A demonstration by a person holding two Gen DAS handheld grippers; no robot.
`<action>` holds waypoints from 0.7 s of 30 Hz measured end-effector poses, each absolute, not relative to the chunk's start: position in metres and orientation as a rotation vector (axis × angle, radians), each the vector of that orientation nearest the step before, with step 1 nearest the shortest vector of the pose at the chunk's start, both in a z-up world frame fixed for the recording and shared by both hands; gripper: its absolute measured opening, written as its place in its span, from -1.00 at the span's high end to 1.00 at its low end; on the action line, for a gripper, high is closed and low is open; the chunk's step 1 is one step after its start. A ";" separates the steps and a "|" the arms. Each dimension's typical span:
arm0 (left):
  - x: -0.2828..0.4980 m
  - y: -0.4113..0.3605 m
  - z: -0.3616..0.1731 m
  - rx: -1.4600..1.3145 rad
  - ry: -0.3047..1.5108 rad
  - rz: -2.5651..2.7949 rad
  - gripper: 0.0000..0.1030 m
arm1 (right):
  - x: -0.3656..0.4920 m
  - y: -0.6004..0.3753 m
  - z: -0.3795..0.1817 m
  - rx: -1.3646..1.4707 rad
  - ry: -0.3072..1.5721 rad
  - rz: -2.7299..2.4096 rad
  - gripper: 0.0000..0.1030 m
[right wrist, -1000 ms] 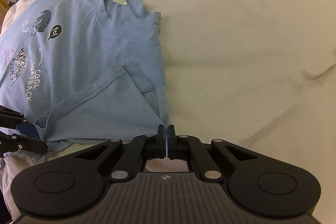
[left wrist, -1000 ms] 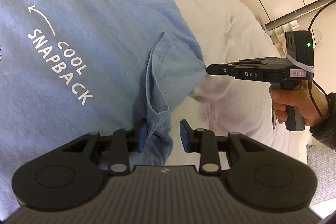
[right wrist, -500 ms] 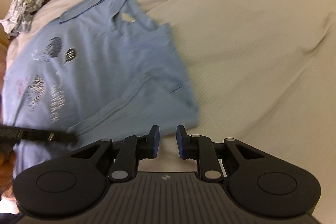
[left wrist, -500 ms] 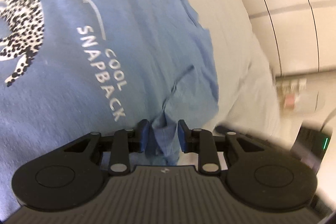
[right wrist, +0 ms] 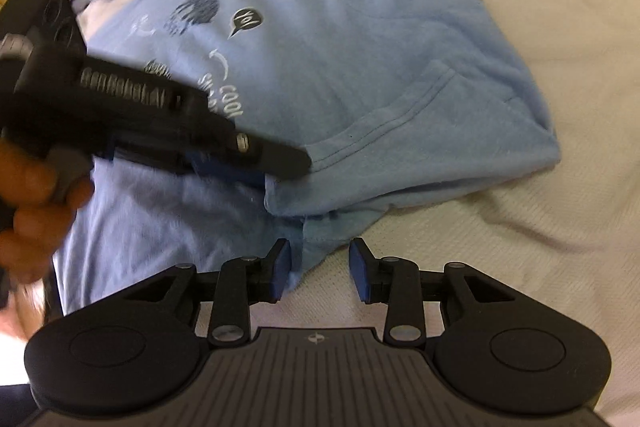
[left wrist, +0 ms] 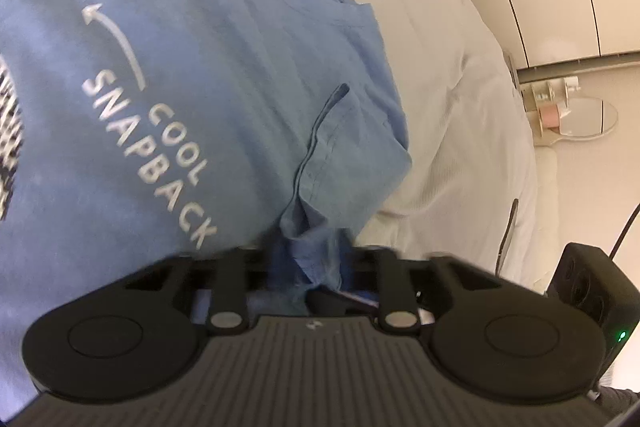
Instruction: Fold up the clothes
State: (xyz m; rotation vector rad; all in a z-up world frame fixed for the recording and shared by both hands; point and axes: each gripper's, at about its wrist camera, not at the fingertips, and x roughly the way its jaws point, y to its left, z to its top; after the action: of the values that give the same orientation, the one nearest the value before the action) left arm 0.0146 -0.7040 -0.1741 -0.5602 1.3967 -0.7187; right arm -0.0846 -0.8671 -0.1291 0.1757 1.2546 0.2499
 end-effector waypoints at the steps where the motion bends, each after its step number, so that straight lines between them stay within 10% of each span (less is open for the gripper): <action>1: 0.017 -0.705 -0.174 -0.567 1.388 -0.710 0.88 | -0.083 -0.869 -0.130 0.199 1.258 0.226 0.59; 9: 0.029 -0.697 -0.176 -0.545 1.403 -0.686 0.88 | -0.102 -0.881 -0.132 0.279 1.299 0.172 0.99; 21: -0.012 -0.739 -0.140 -0.181 1.240 -0.980 0.74 | -0.108 -0.909 -0.113 0.245 1.221 0.069 0.79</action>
State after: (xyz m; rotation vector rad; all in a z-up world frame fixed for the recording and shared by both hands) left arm -0.0118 -0.7390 -0.1402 -0.1812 1.2402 -0.9798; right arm -0.1082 -0.9095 -0.1132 0.2452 1.2210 0.0691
